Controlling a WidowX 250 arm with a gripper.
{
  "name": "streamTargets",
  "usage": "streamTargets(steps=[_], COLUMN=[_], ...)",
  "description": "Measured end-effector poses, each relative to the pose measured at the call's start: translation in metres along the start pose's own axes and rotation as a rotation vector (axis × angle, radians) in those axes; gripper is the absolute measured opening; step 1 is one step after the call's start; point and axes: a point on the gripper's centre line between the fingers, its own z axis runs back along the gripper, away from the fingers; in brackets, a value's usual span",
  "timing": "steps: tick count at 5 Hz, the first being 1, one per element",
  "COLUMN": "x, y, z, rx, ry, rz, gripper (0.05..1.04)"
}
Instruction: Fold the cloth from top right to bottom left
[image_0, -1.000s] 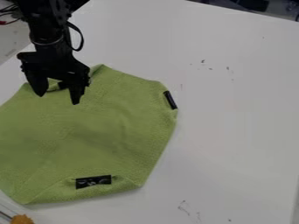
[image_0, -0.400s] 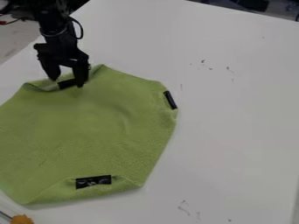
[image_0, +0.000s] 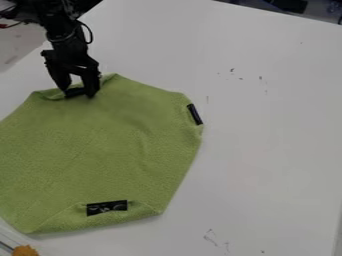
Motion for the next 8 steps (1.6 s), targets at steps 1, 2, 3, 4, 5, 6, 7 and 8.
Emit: streamTargets(steps=[1,2,3,4,5,6,7,8], x=[-0.001,-0.002,-0.002,0.003,0.011,0.020,0.026,0.017], y=[0.000,0.000,0.000,0.005,0.009,0.007,-0.009,-0.038], z=[-0.001,-0.001,0.000,0.007,0.014,0.027,0.054,0.073], rx=[-0.007,-0.006,-0.006,0.014,0.064,0.107,0.131,0.112], ry=[0.008,0.014,0.021,0.026,0.033,0.019,-0.020,-0.013], rz=[-0.012,-0.004,-0.001,0.000,-0.006,-0.040,-0.059,-0.065], gripper=[0.690,0.418,0.221,0.093,0.058,0.056,0.056,0.055])
